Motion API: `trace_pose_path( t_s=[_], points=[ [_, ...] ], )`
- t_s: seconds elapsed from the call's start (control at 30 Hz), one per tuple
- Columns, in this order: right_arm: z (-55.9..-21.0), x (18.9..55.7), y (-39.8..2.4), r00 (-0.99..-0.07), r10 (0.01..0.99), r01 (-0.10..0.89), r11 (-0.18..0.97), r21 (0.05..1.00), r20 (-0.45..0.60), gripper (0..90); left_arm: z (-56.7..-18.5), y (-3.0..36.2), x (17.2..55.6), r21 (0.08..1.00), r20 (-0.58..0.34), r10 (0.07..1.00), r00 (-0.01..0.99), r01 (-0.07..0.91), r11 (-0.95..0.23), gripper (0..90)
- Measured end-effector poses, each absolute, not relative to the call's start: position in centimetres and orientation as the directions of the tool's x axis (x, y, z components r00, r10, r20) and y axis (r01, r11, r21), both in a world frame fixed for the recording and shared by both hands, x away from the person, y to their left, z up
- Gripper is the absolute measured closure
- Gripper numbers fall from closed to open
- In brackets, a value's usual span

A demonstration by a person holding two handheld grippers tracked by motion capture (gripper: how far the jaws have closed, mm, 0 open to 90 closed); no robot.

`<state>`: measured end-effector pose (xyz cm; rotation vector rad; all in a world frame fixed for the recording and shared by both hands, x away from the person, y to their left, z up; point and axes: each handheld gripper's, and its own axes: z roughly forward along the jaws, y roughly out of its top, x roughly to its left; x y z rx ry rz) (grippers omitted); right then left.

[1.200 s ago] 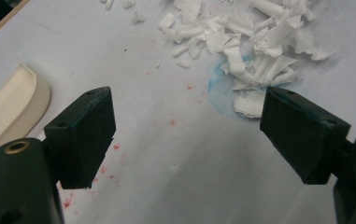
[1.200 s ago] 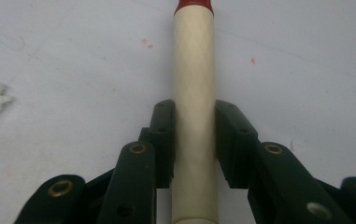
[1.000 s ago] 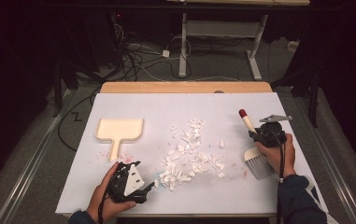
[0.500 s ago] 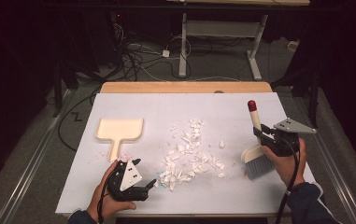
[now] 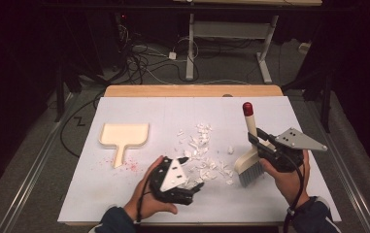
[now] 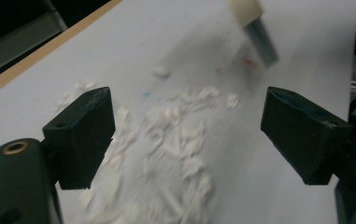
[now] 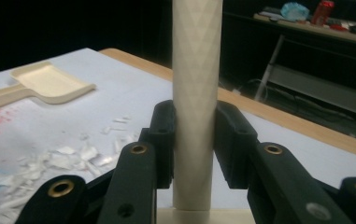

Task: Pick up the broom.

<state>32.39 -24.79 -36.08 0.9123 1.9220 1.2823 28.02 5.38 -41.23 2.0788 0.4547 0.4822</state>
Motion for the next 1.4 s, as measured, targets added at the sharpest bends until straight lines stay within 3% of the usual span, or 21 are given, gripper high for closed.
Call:
trace_pose_path(
  t_s=[0.13, 0.27, 0.33, 0.47, 0.6, 0.7, 0.87, 1.0, 1.1, 1.4],
  points=[
    [-36.2, 31.7, -23.4, -0.586, 0.797, 0.187, 0.311, 0.932, -0.148, 71.6, -40.9, 1.5, 28.4, 0.868, 0.126, 0.456, 0.881, 0.124, -0.481, 17.9],
    [-36.1, 30.9, -22.5, -0.61, 0.779, 0.177, 0.314, 0.933, -0.146, 71.5, -41.3, -0.5, 29.1, 0.877, 0.097, 0.477, 0.873, 0.152, -0.456, 22.6],
    [-36.1, 30.5, -22.2, -0.61, 0.779, 0.163, 0.301, 0.94, -0.144, 71.5, -42.0, -1.5, 30.0, 0.882, 0.026, 0.486, 0.874, 0.208, -0.423, 25.5],
    [-36.0, 29.8, -21.5, -0.627, 0.764, 0.152, 0.312, 0.938, -0.152, 71.4, -42.6, -1.6, 30.6, 0.885, -0.024, 0.476, 0.879, 0.24, -0.398, 35.3],
    [-36.0, 29.3, -21.2, -0.632, 0.761, 0.136, 0.297, 0.945, -0.148, 71.3, -42.6, -1.0, 30.7, 0.895, -0.045, 0.462, 0.886, 0.241, -0.376, 58.4],
    [-35.6, 29.0, -21.2, -0.636, 0.759, 0.127, 0.284, 0.95, -0.141, 71.0, -42.4, -0.3, 30.9, 0.897, -0.054, 0.458, 0.887, 0.245, -0.367, 63.5],
    [-35.3, 29.0, -21.3, -0.679, 0.721, 0.114, 0.289, 0.95, -0.137, 68.9, -41.5, 1.6, 31.3, 0.889, -0.059, 0.436, 0.898, 0.247, -0.387, 64.9],
    [-35.3, 29.2, -21.3, -0.714, 0.688, 0.115, 0.3, 0.947, -0.132, 60.6, -41.2, 2.6, 31.5, 0.888, -0.055, 0.443, 0.895, 0.247, -0.388, 65.1],
    [-35.3, 29.5, -21.7, -0.783, 0.606, 0.095, 0.341, 0.935, -0.141, 50.2, -40.7, 4.3, 31.4, 0.873, -0.028, 0.405, 0.914, 0.219, -0.436, 65.1],
    [-37.1, 29.9, -21.5, -0.901, 0.39, 0.052, 0.536, 0.843, -0.192, 39.3, -40.9, 7.5, 30.0, 0.821, 0.021, 0.255, 0.967, 0.128, -0.556, 65.0]
  ],
)
